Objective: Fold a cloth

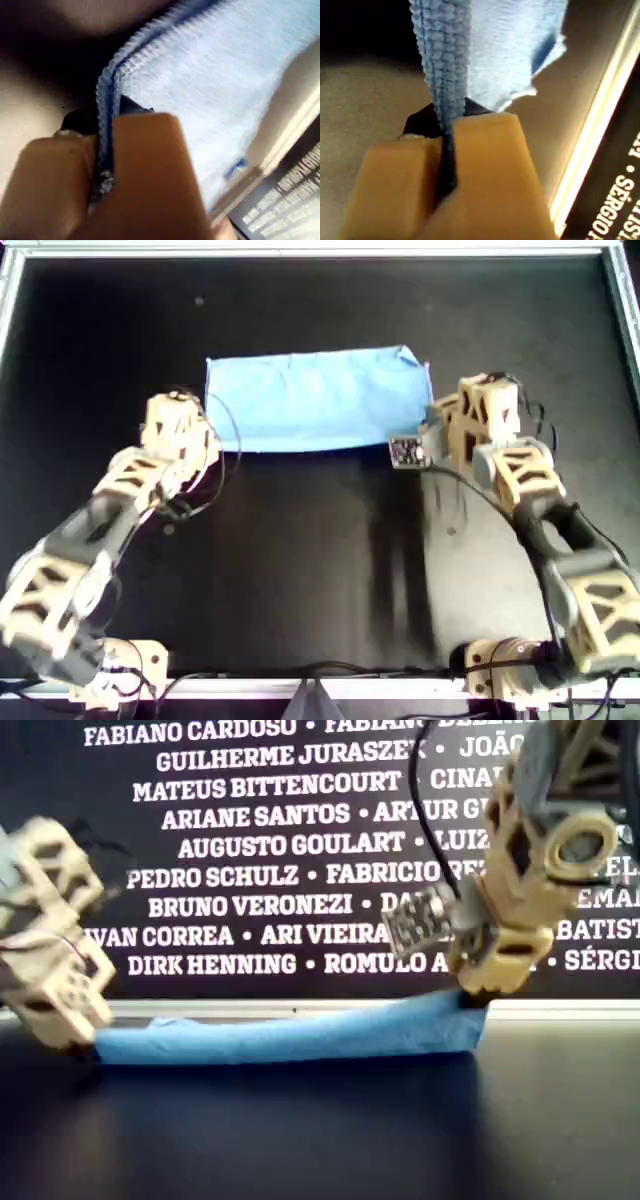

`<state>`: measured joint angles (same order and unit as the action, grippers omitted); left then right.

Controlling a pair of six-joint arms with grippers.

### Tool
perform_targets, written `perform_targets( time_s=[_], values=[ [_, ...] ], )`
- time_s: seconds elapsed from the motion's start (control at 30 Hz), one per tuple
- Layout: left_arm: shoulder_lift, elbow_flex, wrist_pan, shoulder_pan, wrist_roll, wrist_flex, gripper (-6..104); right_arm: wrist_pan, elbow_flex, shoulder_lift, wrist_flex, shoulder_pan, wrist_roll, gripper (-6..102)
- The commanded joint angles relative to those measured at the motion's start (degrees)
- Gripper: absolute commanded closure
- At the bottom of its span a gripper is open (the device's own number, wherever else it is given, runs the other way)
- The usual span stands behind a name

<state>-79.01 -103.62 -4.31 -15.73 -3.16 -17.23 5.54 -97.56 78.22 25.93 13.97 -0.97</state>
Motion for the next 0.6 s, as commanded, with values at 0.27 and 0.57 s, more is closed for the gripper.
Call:
perform_targets(
  time_s=[0.27, 0.57],
  values=[
    [-22.2, -18.0, 0.3, -1.3, 0.3, 0.5, 95, -0.3, -12.8, 14.9, 0.1, 4.7, 0.09, 96],
    [-31.6, -28.4, 0.2, -1.3, 0.4, 0.5, 95, -0.1, -21.1, 22.4, 0.1, 4.7, -0.44, 96]
  ],
)
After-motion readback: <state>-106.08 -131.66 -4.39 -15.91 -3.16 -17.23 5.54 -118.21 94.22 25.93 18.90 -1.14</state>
